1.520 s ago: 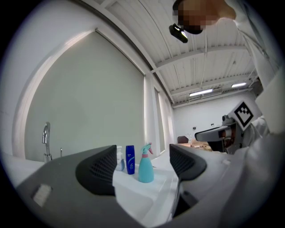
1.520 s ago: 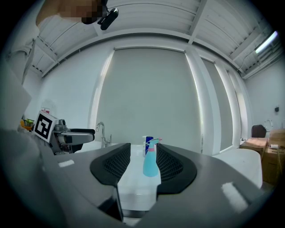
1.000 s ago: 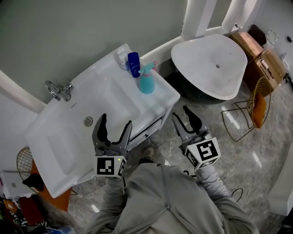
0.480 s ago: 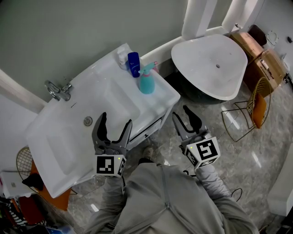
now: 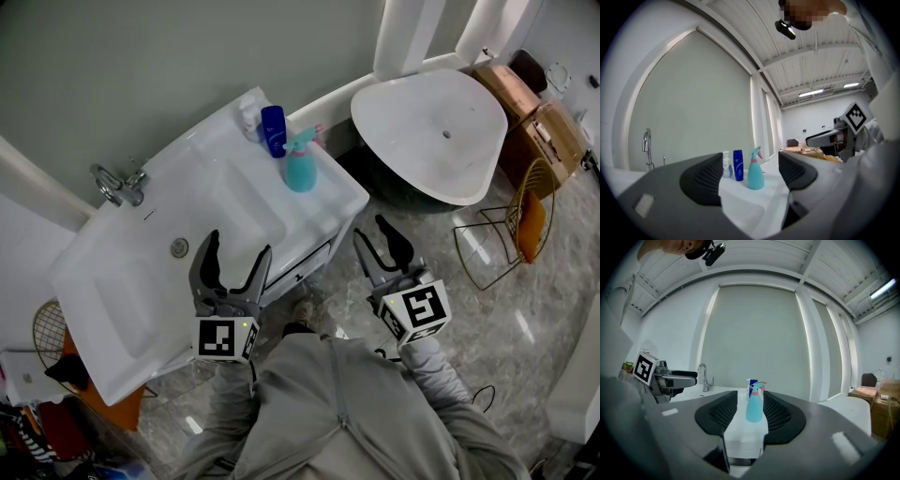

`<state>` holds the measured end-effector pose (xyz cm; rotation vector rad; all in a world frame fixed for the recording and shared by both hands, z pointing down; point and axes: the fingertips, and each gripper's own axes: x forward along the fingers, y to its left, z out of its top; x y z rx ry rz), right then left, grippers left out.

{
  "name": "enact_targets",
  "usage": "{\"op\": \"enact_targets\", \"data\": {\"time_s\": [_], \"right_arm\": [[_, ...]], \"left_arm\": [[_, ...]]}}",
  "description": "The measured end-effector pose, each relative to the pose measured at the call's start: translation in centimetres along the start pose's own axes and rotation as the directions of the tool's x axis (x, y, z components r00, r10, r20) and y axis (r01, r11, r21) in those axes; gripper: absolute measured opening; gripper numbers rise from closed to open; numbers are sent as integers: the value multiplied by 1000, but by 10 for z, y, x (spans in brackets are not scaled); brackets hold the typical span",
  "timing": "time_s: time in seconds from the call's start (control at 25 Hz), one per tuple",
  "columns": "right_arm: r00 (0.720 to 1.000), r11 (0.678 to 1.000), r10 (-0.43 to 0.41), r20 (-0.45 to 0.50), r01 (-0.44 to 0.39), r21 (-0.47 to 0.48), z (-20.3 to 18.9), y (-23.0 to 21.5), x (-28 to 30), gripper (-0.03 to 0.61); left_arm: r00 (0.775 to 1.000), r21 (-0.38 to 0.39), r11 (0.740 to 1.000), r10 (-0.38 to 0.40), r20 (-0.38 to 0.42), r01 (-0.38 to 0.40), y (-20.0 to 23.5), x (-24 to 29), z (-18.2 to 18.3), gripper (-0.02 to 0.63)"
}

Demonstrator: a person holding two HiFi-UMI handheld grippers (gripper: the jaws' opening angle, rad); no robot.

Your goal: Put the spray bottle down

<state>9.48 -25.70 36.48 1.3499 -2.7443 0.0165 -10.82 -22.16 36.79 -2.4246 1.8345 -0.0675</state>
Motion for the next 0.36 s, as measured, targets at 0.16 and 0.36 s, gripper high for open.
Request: {"op": "enact_targets", "data": {"time_s": [0.16, 0.36], "right_arm": [[1000, 1000, 0, -2, 0, -1, 2, 1, 0, 162], [1000, 1000, -4, -9, 4, 0, 5, 1, 0, 162]], "left_arm": [[1000, -1, 1000, -2, -2, 2, -1, 0, 0, 396], [1000, -1, 1000, -5, -4, 5, -1, 0, 0, 396]]}}
